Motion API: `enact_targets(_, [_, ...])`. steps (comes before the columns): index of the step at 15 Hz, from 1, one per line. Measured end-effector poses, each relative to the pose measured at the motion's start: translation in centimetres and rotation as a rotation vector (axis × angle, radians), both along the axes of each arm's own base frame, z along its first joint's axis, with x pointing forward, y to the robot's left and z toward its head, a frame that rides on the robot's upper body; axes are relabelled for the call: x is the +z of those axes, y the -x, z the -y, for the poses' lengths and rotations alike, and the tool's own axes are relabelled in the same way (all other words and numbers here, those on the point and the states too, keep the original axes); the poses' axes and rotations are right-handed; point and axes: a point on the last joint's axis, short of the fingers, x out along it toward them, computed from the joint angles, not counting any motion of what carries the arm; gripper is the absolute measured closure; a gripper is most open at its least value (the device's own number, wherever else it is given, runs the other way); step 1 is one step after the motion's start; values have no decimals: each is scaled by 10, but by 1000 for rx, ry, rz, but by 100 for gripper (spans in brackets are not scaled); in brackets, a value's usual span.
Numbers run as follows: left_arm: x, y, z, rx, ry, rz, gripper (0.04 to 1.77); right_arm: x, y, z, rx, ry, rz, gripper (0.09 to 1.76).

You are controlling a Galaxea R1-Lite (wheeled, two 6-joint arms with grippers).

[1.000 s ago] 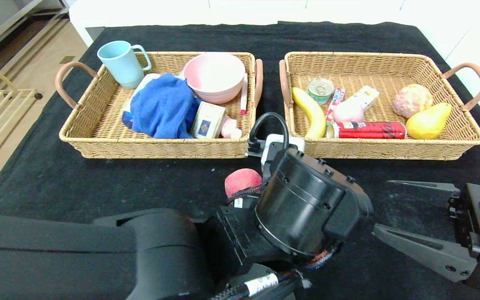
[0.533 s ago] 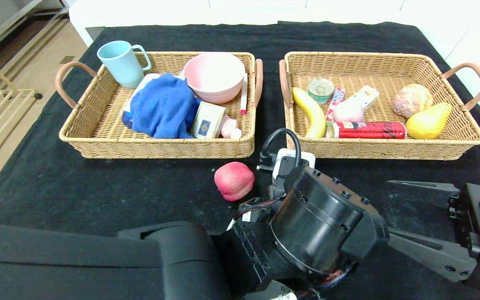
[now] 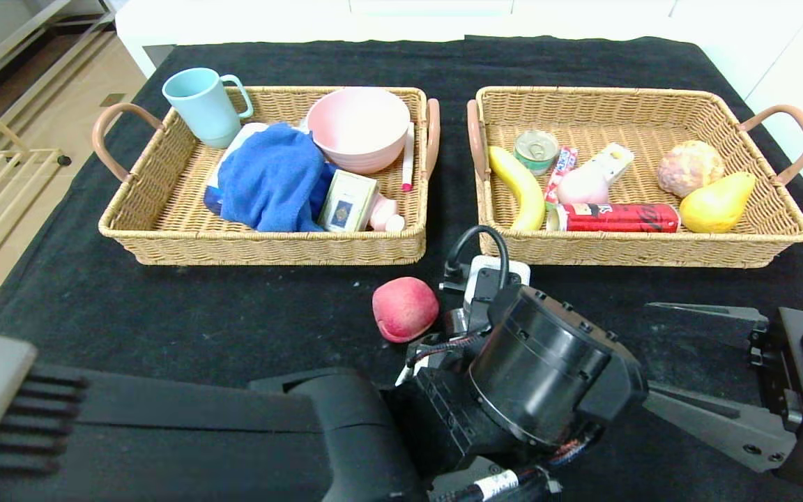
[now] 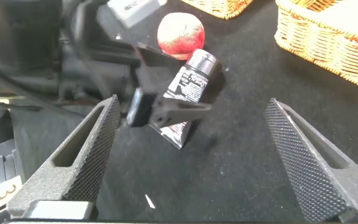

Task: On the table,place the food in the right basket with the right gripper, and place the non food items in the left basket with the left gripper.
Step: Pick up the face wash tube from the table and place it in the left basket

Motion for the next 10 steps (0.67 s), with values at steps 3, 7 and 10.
enact_targets(3, [-4, -6, 2, 17, 5, -4, 10, 0, 0, 0, 0, 0, 1, 14])
enact_targets(7, [-8, -10, 4, 28, -5, -7, 19, 0, 0, 0, 0, 0, 0, 14])
enact_targets(10, [-10, -11, 4, 29, -10, -9, 68, 0, 0, 0, 0, 0, 0, 14])
